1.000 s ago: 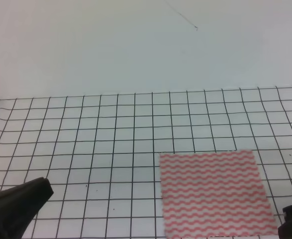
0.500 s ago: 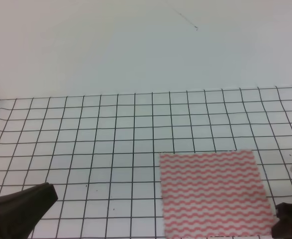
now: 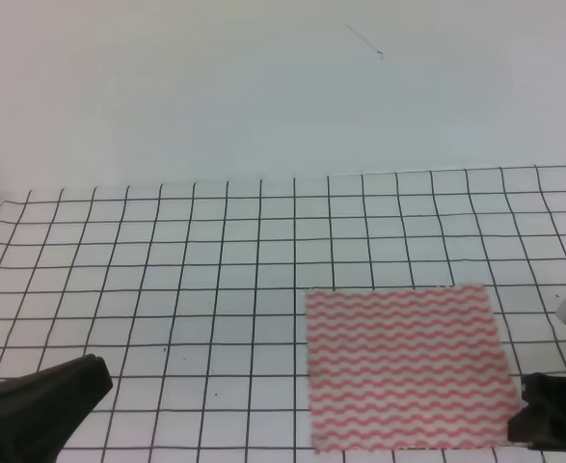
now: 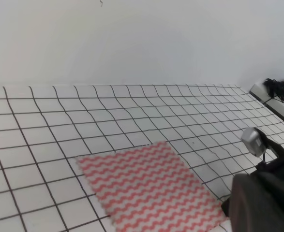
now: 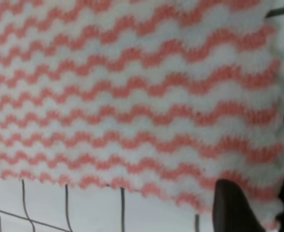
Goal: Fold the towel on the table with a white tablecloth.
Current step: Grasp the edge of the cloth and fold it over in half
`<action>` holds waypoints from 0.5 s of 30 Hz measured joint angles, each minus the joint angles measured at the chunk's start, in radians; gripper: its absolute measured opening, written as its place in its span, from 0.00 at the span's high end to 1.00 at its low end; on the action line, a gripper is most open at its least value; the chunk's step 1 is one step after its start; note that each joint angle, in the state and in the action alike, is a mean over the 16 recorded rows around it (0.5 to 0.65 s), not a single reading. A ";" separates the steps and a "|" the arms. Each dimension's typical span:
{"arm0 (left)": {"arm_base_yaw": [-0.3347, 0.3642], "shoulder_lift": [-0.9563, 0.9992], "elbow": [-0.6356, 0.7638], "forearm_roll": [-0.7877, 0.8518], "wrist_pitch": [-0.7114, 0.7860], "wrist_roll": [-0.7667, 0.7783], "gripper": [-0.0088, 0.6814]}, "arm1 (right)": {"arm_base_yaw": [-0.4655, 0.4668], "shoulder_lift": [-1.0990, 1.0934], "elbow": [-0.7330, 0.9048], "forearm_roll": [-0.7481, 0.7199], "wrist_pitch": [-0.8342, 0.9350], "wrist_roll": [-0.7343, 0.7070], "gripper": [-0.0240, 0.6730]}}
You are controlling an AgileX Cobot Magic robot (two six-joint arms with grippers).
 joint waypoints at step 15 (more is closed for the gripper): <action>0.000 0.000 0.000 0.021 0.000 0.000 0.99 | 0.000 0.003 -0.005 0.130 0.006 -0.136 0.94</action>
